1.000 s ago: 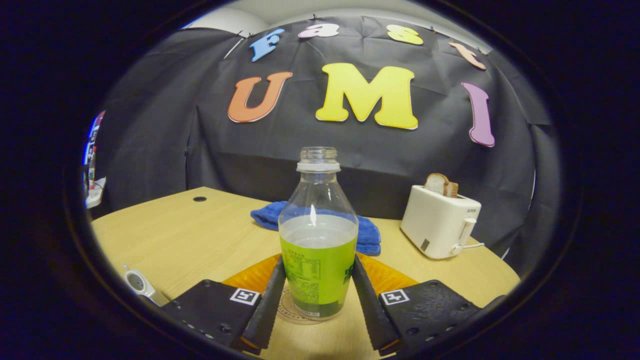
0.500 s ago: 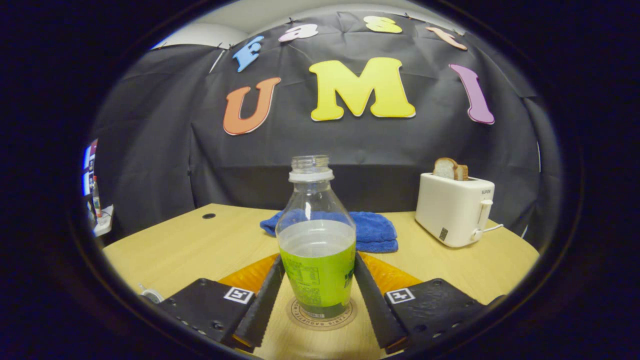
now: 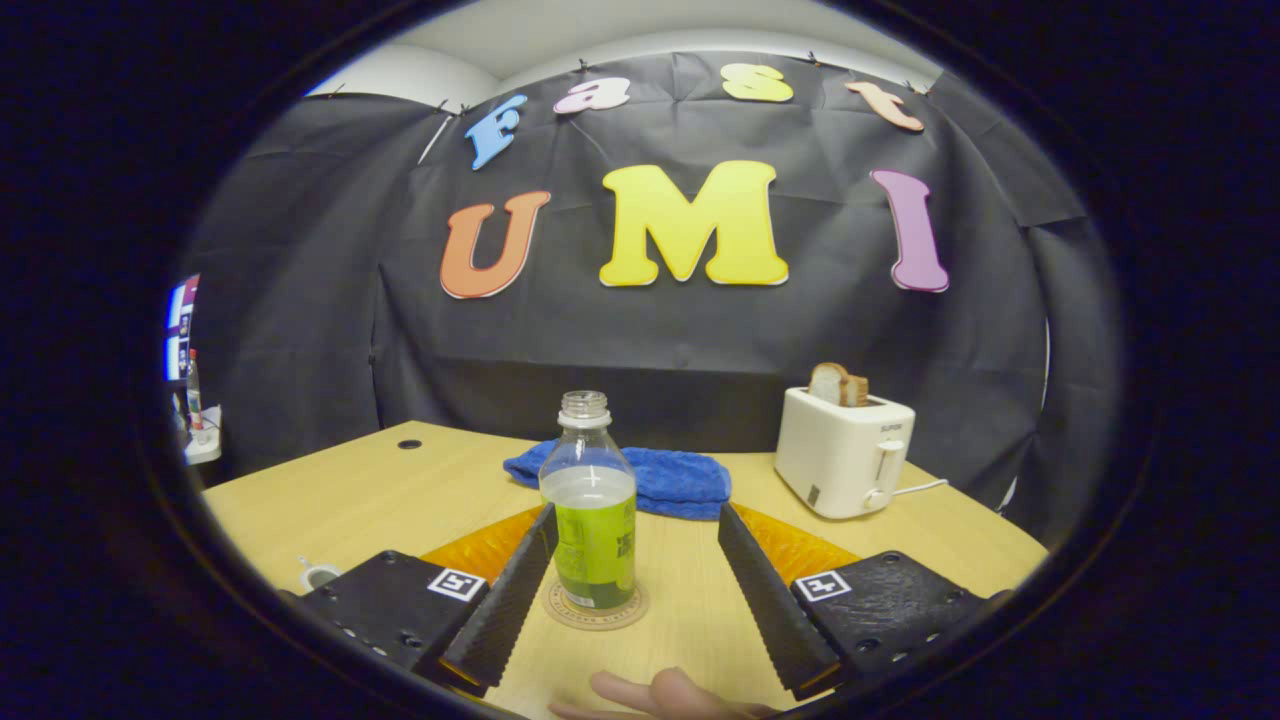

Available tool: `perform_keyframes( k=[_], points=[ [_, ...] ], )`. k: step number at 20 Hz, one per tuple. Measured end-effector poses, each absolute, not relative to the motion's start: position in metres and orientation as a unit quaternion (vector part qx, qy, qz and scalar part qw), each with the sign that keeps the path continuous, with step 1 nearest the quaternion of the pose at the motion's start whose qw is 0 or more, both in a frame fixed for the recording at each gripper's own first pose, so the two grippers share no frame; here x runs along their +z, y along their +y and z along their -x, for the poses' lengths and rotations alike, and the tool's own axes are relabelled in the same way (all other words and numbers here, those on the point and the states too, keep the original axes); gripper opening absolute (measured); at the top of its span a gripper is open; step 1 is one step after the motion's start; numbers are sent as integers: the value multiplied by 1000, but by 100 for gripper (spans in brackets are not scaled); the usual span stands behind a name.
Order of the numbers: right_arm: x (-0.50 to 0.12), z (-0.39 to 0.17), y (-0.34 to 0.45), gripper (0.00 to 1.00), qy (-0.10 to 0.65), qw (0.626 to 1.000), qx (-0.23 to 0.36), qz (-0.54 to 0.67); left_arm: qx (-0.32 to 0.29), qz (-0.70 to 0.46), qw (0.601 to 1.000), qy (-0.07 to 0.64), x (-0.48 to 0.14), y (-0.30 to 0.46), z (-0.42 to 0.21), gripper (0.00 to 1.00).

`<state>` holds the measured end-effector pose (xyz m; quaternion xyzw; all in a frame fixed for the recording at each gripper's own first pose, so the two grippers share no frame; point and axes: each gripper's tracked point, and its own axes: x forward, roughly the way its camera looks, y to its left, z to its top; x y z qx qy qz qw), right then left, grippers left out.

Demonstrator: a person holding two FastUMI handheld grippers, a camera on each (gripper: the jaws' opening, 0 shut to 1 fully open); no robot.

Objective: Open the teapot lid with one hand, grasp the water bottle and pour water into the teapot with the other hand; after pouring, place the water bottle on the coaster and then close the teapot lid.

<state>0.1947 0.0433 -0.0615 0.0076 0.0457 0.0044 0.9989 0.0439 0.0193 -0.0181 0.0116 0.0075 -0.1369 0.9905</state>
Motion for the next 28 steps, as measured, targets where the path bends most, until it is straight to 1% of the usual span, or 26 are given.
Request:
perform_keyframes(
  k=[6, 7, 9, 10, 12, 13, 16, 17, 18, 19, 20, 22, 23, 24, 28],
  points=[
    [-64, -119, -20, 95, 36, 999, -21, -4, -169, 14, 985, 8, -39, -10, -73, 5],
    [-62, -109, -30, 96, 32, 999, -22, 4, -170, 13, 985, 7, -44, -13, -82, 5],
    [-61, -87, -44, 94, 31, 999, -18, 21, -157, -4, 988, -5, -51, -11, -102, 5],
    [-59, -77, -48, 95, 30, 999, -15, 27, -155, -1, 988, -5, -55, -11, -112, 5],
    [-53, -58, -61, 96, 20, 999, -21, 34, -166, 27, 986, -4, -61, -20, -123, 5],
    [-51, -50, -66, 95, 18, 999, -24, 38, -169, 37, 985, 5, -65, -24, -127, 5],
    [-47, -26, -78, 95, 4, 999, -33, 37, -152, 27, 988, 16, -79, -20, -142, 5],
    [-47, -20, -78, 95, -1, 999, -26, 32, -143, 22, 989, 17, -81, -17, -145, 5],
    [-46, -17, -78, 97, -8, 999, -19, 25, -142, 22, 989, 18, -83, -18, -147, 5],
    [-44, -17, -78, 97, -8, 999, -13, 30, -147, 23, 989, 23, -87, -24, -148, 5],
    [-47, -17, -83, 95, -8, 999, -17, 37, -149, 21, 988, 26, -92, -27, -148, 5],
    [-48, -19, -95, 95, -13, 998, -33, 51, -143, 5, 989, 35, -104, -30, -151, 5],
    [-51, -21, -99, 97, -6, 998, -39, 50, -136, -4, 990, 27, -102, -28, -148, 5],
    [-54, -21, -98, 95, 0, 998, -39, 44, -134, -12, 991, 23, -103, -30, -154, 6],
    [-46, -18, -96, 95, -11, 998, -40, 47, -125, -22, 992, 19, -103, -25, -156, 6]
  ],
)
